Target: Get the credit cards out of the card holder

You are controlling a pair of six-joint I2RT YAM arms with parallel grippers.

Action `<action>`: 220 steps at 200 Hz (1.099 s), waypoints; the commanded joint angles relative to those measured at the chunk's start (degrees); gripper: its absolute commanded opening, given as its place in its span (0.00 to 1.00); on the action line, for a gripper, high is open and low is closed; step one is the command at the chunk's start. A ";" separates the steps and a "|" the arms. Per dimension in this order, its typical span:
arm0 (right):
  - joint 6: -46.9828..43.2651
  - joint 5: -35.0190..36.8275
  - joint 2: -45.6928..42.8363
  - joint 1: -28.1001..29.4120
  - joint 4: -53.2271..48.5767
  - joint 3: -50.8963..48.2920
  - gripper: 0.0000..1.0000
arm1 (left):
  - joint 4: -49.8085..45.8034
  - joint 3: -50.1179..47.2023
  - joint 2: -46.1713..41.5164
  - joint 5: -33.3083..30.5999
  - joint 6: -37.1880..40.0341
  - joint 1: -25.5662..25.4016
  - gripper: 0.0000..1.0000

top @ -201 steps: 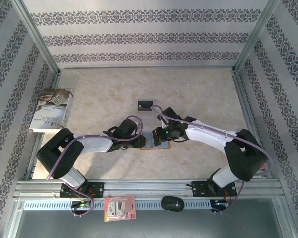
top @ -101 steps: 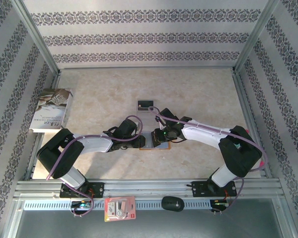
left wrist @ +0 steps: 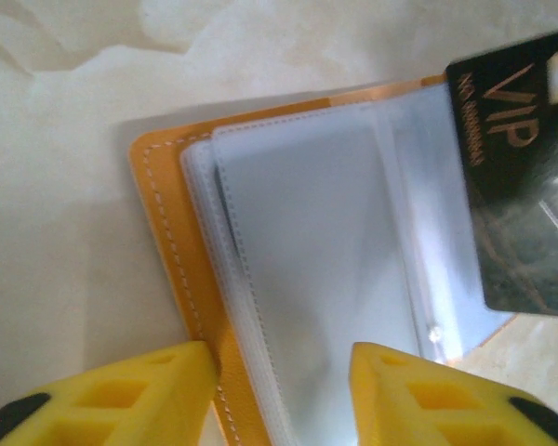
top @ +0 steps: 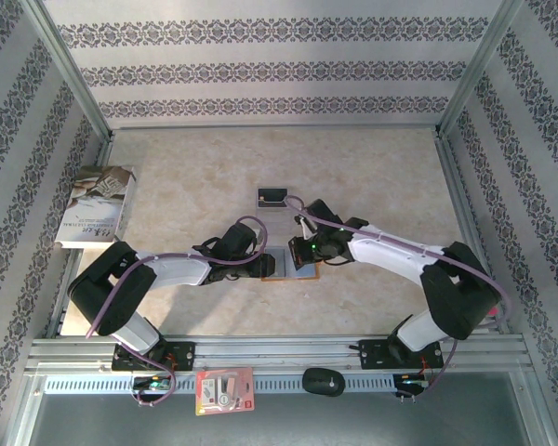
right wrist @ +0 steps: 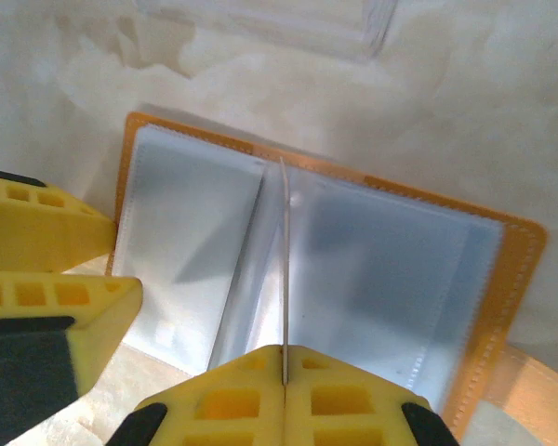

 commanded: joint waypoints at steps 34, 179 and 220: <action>-9.03 2.74 -7.78 -0.77 -4.69 4.44 0.00 | -15.84 -1.07 -4.73 -4.00 0.70 1.86 0.58; -63.22 -3.63 18.25 -6.94 -23.54 51.54 0.00 | -23.46 -2.81 -19.83 -5.46 0.38 7.42 0.70; -71.50 0.93 28.15 -7.52 -29.48 61.02 0.00 | -24.13 -1.69 -18.07 -4.55 0.52 8.50 0.70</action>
